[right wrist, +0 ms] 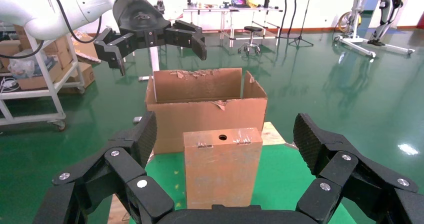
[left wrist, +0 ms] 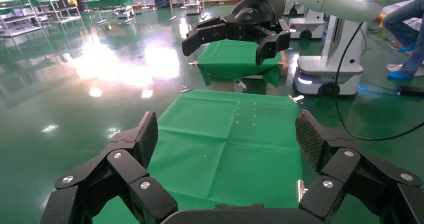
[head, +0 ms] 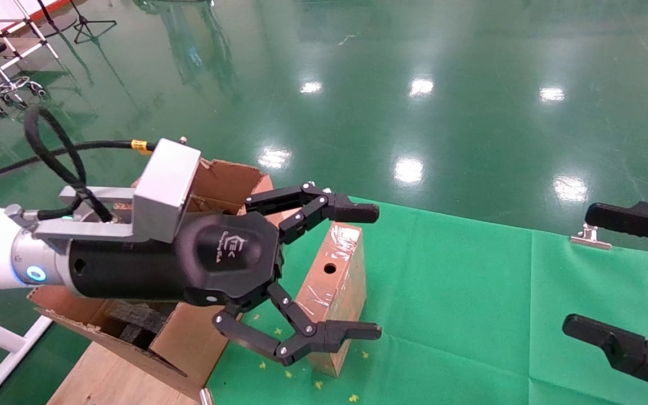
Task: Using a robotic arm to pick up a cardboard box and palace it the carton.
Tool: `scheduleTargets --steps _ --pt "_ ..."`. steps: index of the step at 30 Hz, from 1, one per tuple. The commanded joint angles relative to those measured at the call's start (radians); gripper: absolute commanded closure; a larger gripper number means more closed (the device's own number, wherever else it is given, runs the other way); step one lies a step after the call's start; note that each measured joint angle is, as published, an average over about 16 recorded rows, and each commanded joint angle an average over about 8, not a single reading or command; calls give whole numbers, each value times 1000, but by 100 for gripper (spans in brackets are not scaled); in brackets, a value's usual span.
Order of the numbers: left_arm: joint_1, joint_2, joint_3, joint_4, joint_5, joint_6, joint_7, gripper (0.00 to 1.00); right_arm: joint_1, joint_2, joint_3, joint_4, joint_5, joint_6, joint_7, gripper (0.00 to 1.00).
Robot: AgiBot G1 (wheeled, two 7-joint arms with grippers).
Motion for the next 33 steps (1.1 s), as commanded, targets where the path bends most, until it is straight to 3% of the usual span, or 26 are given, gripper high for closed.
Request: scheduleTargets --steps 1,11,13,15,20,22,33 --pt "0 0 0 0 0 0 0 0 0 0 0 0 0 0 0 0" --pt "0 0 0 0 0 0 0 0 0 0 0 0 0 0 0 0" --pt "0 -1 0 0 1 0 0 0 0 0 0 0 0 0 0 4" --pt "-1 -2 1 -1 5 -1 0 0 0 0 0 0 0 0 0 22" --pt "-24 -10 20 -26 71 -21 -8 0 0 0 0 0 0 0 0 84" --pt "-43 -9 33 -38 110 -32 -17 0 0 0 0 0 0 0 0 99" --pt "-111 6 67 -47 186 -68 -66 0 0 0 0 0 0 0 0 100"
